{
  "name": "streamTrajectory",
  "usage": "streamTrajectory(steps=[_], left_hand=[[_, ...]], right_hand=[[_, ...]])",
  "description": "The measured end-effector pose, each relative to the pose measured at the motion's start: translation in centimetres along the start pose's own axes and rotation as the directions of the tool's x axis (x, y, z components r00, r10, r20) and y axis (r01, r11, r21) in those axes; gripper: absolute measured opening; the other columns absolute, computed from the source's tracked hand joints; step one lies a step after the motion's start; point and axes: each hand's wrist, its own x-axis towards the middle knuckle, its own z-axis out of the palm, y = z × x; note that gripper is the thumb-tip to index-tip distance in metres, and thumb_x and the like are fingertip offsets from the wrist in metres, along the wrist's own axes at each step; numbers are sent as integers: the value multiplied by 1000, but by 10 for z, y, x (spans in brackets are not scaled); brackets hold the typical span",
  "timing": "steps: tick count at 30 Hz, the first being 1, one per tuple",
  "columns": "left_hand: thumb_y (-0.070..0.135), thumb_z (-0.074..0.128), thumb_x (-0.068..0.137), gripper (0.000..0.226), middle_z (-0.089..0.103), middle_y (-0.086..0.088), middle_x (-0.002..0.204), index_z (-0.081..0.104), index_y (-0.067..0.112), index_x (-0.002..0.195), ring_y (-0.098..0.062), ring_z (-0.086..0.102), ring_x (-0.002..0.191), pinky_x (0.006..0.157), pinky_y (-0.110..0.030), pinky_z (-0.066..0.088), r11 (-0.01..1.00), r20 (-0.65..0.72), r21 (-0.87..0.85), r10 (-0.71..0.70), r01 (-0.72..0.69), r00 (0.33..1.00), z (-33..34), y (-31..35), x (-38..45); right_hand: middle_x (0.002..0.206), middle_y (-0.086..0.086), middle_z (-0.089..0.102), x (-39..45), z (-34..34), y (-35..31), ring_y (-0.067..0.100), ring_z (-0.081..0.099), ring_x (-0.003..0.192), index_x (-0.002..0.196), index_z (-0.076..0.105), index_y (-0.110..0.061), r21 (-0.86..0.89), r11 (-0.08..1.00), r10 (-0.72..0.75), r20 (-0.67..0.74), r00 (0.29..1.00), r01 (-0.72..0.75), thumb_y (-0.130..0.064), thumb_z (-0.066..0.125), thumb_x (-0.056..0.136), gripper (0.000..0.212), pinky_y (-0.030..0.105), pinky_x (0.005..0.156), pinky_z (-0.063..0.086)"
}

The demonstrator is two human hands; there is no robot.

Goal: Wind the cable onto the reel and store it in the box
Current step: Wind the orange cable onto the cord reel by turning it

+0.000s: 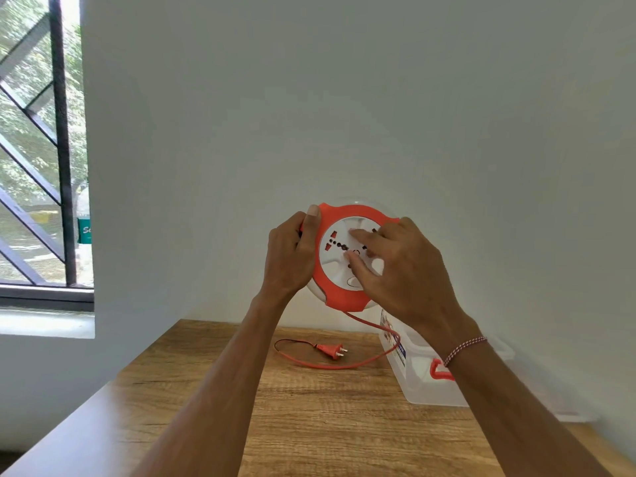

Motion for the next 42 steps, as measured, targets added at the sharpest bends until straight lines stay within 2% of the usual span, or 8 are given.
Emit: streamTrajectory(steps=[4, 11, 17, 26, 31, 34, 39, 42], left_hand=[[41, 37, 104, 51, 74, -11, 82, 67, 1, 92, -23, 72, 70, 68, -46, 63, 1000, 0, -3, -3, 3, 1000, -2, -2, 1], [41, 38, 103, 49, 75, -7, 84, 68, 4, 94, -20, 73, 70, 67, -39, 64, 1000, 0, 4, 12, -12, 1000, -1, -3, 0], [47, 37, 100, 52, 75, -1, 86, 69, 7, 97, -12, 73, 70, 63, -27, 63, 1000, 6, 13, 16, -16, 1000, 2, -2, 0], [44, 37, 103, 55, 70, -13, 73, 64, 1, 83, -26, 67, 62, 61, -49, 59, 1000, 0, 5, 30, -30, 1000, 2, 0, 1], [47, 35, 103, 60, 69, -16, 73, 62, -2, 82, -32, 66, 64, 61, -53, 57, 1000, 4, 2, 12, -12, 1000, 1, -2, 1], [50, 34, 102, 63, 68, -18, 73, 61, -4, 82, -34, 66, 65, 61, -54, 56, 1000, -1, 2, 6, -6, 1000, 0, -2, 2], [48, 35, 100, 57, 73, -5, 77, 67, 2, 88, -19, 70, 67, 65, -44, 61, 1000, 3, -10, -10, 10, 1000, -1, -2, 1], [49, 35, 100, 58, 74, -8, 79, 67, 1, 90, -22, 70, 68, 66, -46, 62, 1000, 6, -10, -15, 15, 1000, 0, -2, 1]], right_hand=[[120, 10, 64, 2, -6, 6, 29, 54, 110, 109, 74, -18, 41, 994, -101, 117, 988, 97, -14, 79, 77, 32, 42, 84, 56], [145, 8, 45, 2, -13, -13, 34, 37, 128, 125, 63, -38, -147, 979, -68, 406, 911, 139, -23, 88, 68, 64, 50, 101, 44], [128, 12, 57, -3, -5, -9, 34, 48, 115, 128, 60, -41, -197, 977, -26, 294, 956, 87, -40, 84, 67, 66, 48, 89, 49], [107, 6, 74, -4, 1, -12, 28, 69, 89, 135, 56, -26, -113, 980, 170, 50, 984, -163, -71, 58, 79, 73, 39, 79, 57], [107, 7, 72, -3, 0, -10, 27, 60, 97, 127, 64, -21, -146, 984, 109, 16, 994, -106, -64, 64, 80, 64, 35, 73, 56], [105, 9, 67, 0, -4, -2, 26, 54, 98, 113, 71, -17, -71, 996, -49, -14, 999, 48, -36, 74, 82, 37, 37, 73, 57], [140, 6, 50, 2, -11, 0, 32, 40, 126, 115, 70, -34, -92, 984, -113, 356, 928, 155, -26, 88, 67, 52, 49, 98, 47], [141, 7, 50, 1, -13, -6, 34, 43, 123, 118, 67, -40, -173, 974, -67, 388, 919, 144, -29, 90, 63, 61, 49, 95, 46]])
